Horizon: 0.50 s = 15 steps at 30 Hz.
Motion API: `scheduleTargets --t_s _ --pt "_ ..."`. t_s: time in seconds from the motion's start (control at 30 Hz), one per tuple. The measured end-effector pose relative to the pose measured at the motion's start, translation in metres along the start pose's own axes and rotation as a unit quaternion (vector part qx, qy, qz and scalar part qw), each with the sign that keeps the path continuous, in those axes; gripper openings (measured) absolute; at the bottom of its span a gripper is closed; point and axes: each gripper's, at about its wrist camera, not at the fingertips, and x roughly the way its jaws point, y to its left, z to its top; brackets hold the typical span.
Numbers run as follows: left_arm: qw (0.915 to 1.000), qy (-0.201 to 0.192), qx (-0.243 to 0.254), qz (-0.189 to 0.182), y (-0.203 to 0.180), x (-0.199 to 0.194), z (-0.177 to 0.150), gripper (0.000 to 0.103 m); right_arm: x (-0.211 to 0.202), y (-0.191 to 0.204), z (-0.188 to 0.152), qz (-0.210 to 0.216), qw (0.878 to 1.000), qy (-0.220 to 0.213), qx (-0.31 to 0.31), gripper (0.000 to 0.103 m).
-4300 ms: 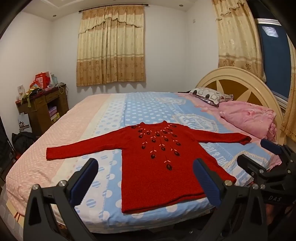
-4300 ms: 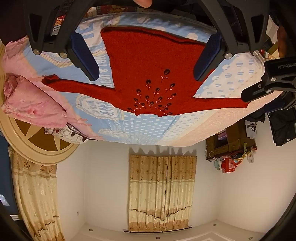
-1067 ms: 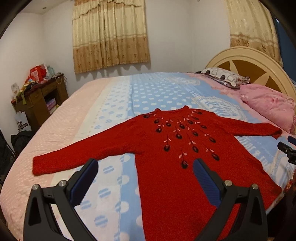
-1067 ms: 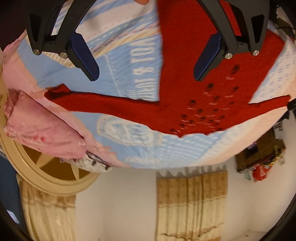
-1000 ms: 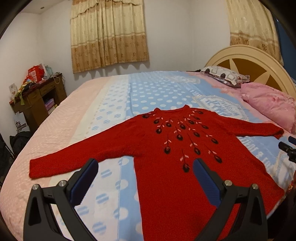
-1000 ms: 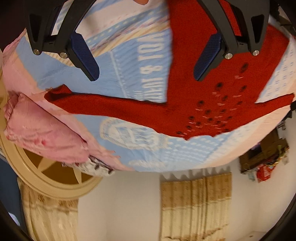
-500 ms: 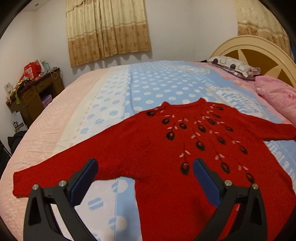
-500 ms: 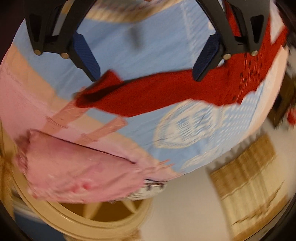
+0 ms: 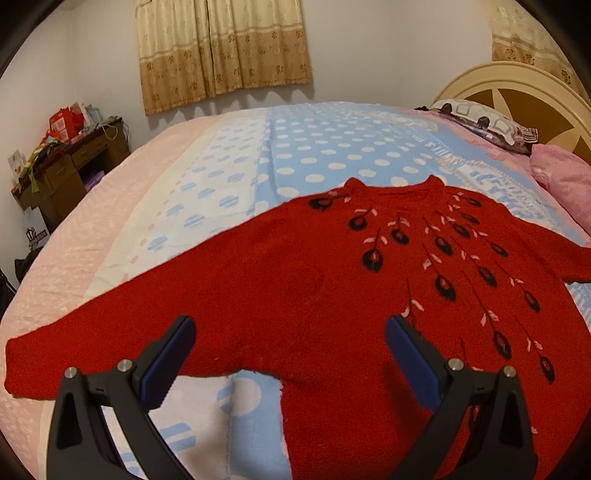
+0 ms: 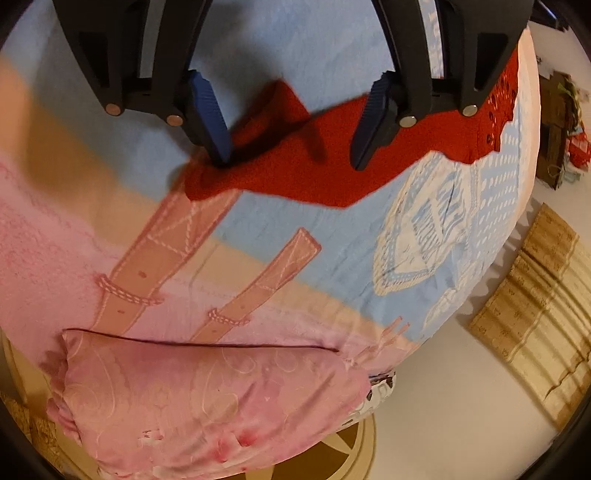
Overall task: Fold small clothes
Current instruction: 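Move the right tool to the red sweater's sleeve cuff and grasp it, then fold the held sleeve across the sweater body with the right tool, then release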
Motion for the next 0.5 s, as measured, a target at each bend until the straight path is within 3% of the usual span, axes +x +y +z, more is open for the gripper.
scheduleTargets --t_s 0.2,0.23,0.27,0.33,0.5 --pt "0.9998 0.000 -0.018 -0.008 0.007 0.005 -0.003 0.103 0.011 0.003 0.009 -0.002 1.000 0.013 0.010 0.060" --pt "0.9998 0.002 -0.018 -0.010 0.007 0.006 -0.003 0.103 0.016 0.004 0.010 -0.002 1.000 0.017 0.015 0.048" --pt "0.9997 0.004 -0.018 -0.013 0.006 0.007 -0.004 0.103 0.022 0.003 0.011 -0.008 1.000 0.024 0.016 0.028" --pt "0.9997 0.005 -0.017 -0.014 0.005 0.007 -0.006 0.103 0.031 0.005 0.013 -0.026 0.999 0.023 0.009 0.009" --pt "0.9994 -0.007 -0.026 -0.021 0.010 0.003 -0.006 0.103 0.020 0.039 0.023 -0.025 0.999 -0.029 -0.037 0.005"
